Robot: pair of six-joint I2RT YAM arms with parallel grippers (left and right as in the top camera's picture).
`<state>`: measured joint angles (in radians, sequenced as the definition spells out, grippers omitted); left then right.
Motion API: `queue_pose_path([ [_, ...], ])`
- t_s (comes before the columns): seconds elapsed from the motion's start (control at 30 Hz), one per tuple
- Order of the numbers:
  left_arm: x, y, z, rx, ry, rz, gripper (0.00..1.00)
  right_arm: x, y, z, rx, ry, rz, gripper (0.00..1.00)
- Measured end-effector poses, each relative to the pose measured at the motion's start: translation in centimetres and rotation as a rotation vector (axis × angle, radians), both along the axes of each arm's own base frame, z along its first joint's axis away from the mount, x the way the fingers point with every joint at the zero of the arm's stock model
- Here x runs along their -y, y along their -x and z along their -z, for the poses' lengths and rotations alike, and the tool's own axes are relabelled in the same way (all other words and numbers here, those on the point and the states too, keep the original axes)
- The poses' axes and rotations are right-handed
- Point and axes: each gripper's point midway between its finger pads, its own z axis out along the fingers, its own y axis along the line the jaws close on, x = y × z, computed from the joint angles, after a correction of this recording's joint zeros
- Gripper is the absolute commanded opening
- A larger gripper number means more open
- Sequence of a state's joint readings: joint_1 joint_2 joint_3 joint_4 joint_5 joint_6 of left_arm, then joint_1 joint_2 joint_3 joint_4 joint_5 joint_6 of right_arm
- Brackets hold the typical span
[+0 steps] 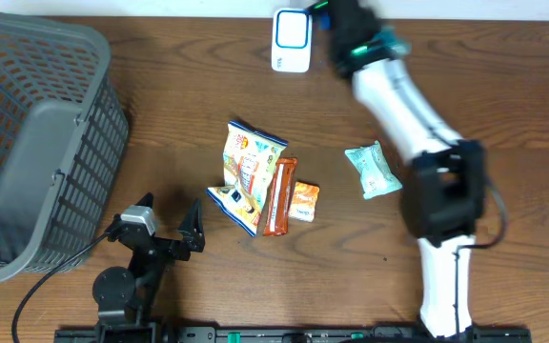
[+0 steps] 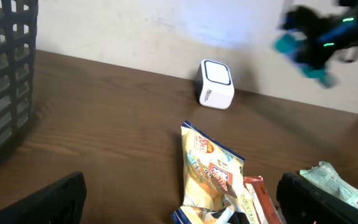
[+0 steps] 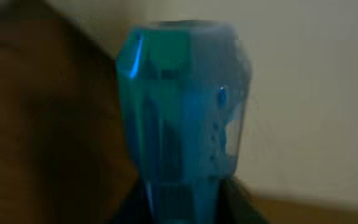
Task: Scan the item barcode
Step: 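Carry the blue bottle right past the table edge and release it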
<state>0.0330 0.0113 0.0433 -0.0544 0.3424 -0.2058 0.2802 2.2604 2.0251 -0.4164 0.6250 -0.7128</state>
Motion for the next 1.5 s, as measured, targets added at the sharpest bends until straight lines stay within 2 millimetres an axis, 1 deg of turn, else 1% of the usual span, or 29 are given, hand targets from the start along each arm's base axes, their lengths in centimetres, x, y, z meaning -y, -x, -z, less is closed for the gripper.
queue_pose_path([
  [0.07,0.0,0.0,0.0,0.000,0.000,0.000,0.98,5.7,0.0,-0.6,0.007,-0.018,0.107,0.01],
  [0.13,0.0,0.0,0.0,0.000,0.000,0.000,0.98,11.6,0.4,-0.3,0.003,-0.030,0.218,0.01],
  [0.17,0.0,0.0,0.0,0.000,0.000,0.000,0.98,14.3,0.9,0.2,-0.008,-0.032,0.267,0.01],
  [0.2,0.0,0.0,0.0,0.000,0.000,0.000,0.98,18.0,1.8,1.1,-0.026,-0.036,0.337,0.01],
  [0.3,0.0,0.0,0.0,0.000,0.000,0.000,0.98,24.5,4.1,2.9,-0.061,-0.045,0.463,0.01],
  [0.33,0.0,0.0,0.0,0.000,0.000,0.000,0.98,27.1,5.3,3.7,-0.075,-0.050,0.514,0.01],
  [0.47,0.0,0.0,0.0,0.000,0.000,0.000,0.98,34.8,9.6,5.8,-0.102,-0.074,0.678,0.01],
  [0.53,0.0,0.0,0.0,0.000,0.000,0.000,0.98,38.3,11.9,6.5,-0.100,-0.086,0.758,0.01],
  [0.6,0.0,0.0,0.0,0.000,0.000,0.000,0.98,41.2,14.1,7.1,-0.102,-0.096,0.825,0.01],
  [0.63,0.0,0.0,0.0,0.000,0.000,0.000,0.98,42.7,15.4,7.5,-0.101,-0.103,0.863,0.01],
  [0.67,0.0,0.0,0.0,0.000,0.000,0.000,0.98,44.8,17.6,8.3,-0.100,-0.122,0.923,0.01],
  [0.73,0.0,0.0,0.0,0.000,0.000,0.000,0.98,46.5,19.6,9.2,-0.096,-0.157,0.979,0.02],
  [0.83,0.0,0.0,0.0,0.000,0.000,0.000,0.98,48.0,21.6,10.0,-0.079,-0.207,1.039,0.06],
  [0.93,0.0,0.0,0.0,0.000,0.000,0.000,0.98,49.1,22.9,10.4,-0.046,-0.256,1.090,0.12],
  [1.0,0.0,0.0,0.0,0.000,0.000,0.000,0.98,49.3,23.3,10.6,-0.030,-0.281,1.111,0.13],
  [1.07,0.0,0.0,0.0,0.000,0.000,0.000,0.98,49.3,23.4,10.7,-0.025,-0.300,1.122,0.15],
  [1.17,0.0,0.0,0.0,0.000,0.000,0.000,0.98,48.9,23.4,11.1,-0.022,-0.330,1.131,0.13],
  [1.33,0.0,0.0,0.0,0.000,0.000,0.000,0.98,47.6,23.6,12.3,-0.064,-0.404,1.126,0.14],
  [1.37,0.0,0.0,0.0,0.000,0.000,0.000,0.98,47.4,23.6,12.5,-0.072,-0.415,1.124,0.16],
  [1.5,0.0,0.0,0.0,0.000,0.000,0.000,0.98,46.9,23.6,12.8,-0.083,-0.445,1.120,0.31],
])
